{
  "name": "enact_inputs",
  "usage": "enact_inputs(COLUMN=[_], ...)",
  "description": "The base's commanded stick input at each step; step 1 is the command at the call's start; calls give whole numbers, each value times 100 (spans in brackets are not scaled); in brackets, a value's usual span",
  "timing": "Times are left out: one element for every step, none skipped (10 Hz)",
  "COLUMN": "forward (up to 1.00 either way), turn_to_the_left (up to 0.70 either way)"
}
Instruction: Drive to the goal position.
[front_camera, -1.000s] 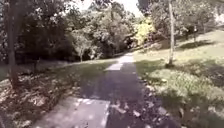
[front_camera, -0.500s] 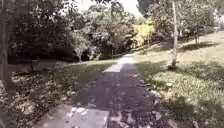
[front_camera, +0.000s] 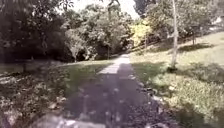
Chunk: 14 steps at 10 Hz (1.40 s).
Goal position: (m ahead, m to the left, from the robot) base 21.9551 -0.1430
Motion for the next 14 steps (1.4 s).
enact_inputs(forward=[45,45,45,45,45,45,45,45,45,45,45,45,45,45], turn_to_the_left=[0,0,0,0,0,0,0,0,0,0,0,0,0,0])
